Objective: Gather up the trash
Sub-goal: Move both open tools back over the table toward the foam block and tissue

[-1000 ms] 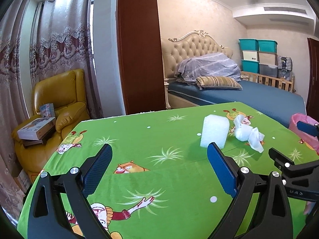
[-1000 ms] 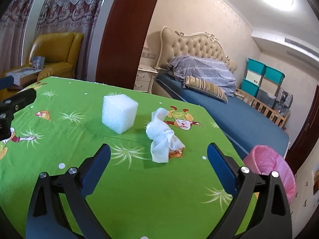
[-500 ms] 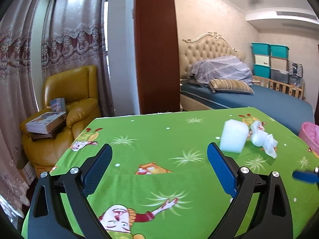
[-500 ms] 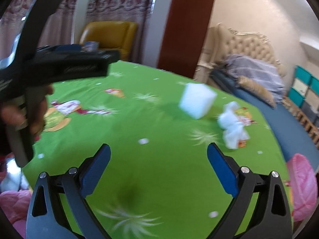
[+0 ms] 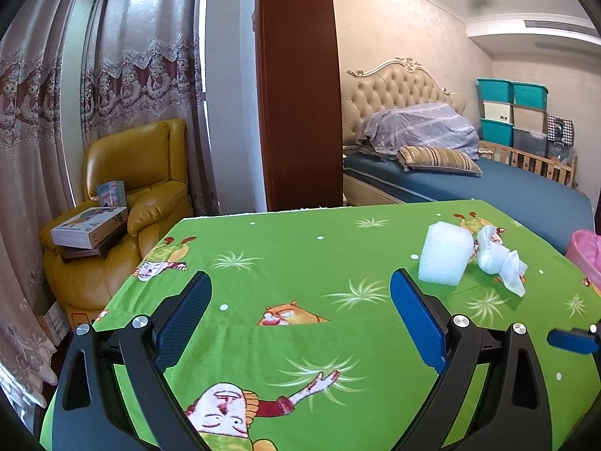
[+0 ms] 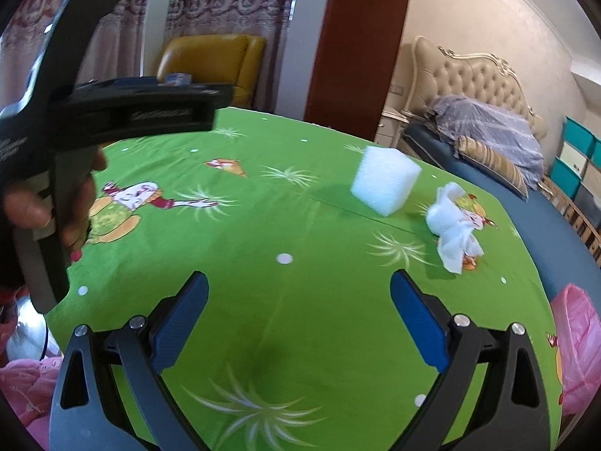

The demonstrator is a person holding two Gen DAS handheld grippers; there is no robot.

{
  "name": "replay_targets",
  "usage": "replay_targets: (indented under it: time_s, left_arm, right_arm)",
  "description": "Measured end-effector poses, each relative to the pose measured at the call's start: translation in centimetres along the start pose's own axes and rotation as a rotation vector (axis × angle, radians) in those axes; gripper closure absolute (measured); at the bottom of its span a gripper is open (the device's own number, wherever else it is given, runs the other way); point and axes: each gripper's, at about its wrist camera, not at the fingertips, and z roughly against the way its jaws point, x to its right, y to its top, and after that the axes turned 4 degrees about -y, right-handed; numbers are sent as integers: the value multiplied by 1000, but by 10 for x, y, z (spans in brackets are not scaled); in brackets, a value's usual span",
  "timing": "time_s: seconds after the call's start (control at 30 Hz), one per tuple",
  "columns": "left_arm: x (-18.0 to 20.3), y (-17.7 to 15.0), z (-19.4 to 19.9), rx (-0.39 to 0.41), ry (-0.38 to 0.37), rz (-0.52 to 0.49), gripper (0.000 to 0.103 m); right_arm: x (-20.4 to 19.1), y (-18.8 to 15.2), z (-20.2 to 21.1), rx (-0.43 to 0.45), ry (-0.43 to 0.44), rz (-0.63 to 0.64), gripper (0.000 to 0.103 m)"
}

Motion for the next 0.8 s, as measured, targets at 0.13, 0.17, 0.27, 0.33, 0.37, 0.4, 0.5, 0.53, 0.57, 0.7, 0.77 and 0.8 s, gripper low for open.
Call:
replay_targets:
  time_s: [0.13,0.17,0.27,0.33,0.37,0.4,0.5,0.53,0.57,0.7,0.77,0.8]
  left_arm:
    - [3,-1,-1,-7,-4,-10,13]
    - [3,-1,-1,-8,-5,-8,13]
    - [1,-1,0,-6,1,-8,13]
    - [-2,1,4,6,29,-21,13]
    - [-6,2,8,15,53,-29,13]
    - [-13,4,13,22,76,-34,13]
    - [-49,5,33,48,172,-14,13]
    - [-73,4,45,51,219,19,13]
    - [-93,3,55,52,255,54,13]
    - [-163,-8,96,78,399,179,13]
    - [-190,-13,115,91,463,214,13]
    - [-203,-17,123,94,494,226,13]
  right_arm:
    - [4,0,-3,-8,0,-12,9]
    - [5,1,-5,-14,5,-16,9]
    - [8,7,-15,-34,-5,-38,9]
    - [8,15,-22,-35,-18,-45,9]
    - [7,23,-26,-30,-29,-43,9]
    - [3,32,-28,-13,-36,-33,9]
    - [-19,58,-32,34,-27,13,9]
    - [-29,65,-31,47,-11,28,9]
    - [-41,71,-30,62,8,46,9]
    - [-105,87,-22,111,99,144,9]
    - [-136,92,-21,123,134,179,9]
    - [-147,93,-21,126,144,185,9]
